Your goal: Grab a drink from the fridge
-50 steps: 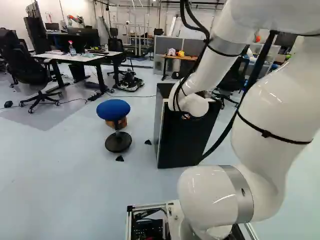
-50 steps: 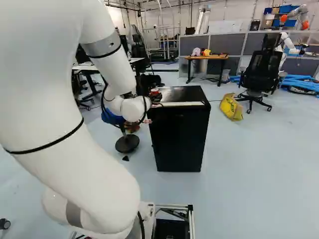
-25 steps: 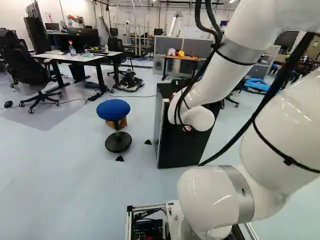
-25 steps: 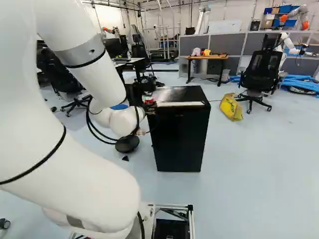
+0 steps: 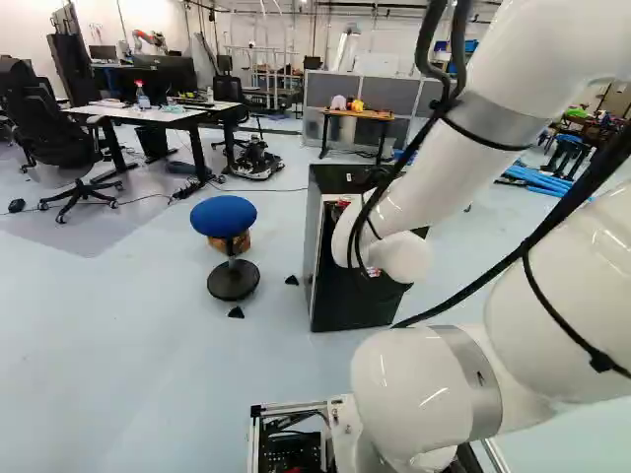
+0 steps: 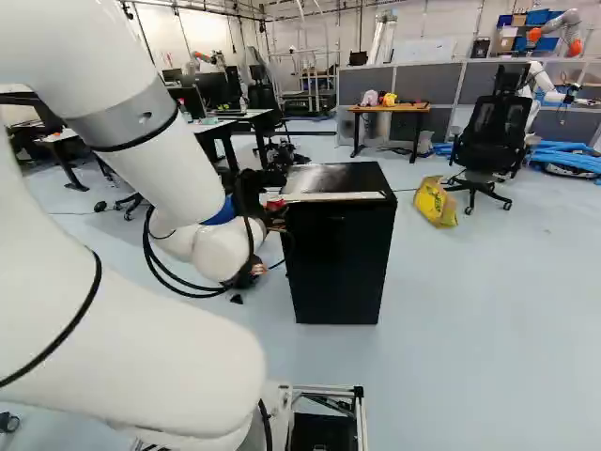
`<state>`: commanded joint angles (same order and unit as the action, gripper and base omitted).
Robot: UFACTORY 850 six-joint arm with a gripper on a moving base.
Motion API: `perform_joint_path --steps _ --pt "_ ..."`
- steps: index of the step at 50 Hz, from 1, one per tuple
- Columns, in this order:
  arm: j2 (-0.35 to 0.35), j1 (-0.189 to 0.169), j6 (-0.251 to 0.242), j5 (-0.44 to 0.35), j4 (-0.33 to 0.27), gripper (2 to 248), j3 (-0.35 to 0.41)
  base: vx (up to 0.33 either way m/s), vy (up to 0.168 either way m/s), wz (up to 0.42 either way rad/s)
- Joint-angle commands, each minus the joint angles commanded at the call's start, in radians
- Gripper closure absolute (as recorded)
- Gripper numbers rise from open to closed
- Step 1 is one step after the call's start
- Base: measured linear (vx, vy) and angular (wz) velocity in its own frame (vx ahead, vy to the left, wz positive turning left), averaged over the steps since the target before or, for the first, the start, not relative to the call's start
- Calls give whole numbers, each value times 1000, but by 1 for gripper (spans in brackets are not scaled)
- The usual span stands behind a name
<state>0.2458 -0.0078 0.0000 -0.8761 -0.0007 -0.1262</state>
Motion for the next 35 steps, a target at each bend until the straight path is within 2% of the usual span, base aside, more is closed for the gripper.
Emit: perform_joint_path --steps 35 --pt "33 8 0 3 1 156 39 0 0 0"
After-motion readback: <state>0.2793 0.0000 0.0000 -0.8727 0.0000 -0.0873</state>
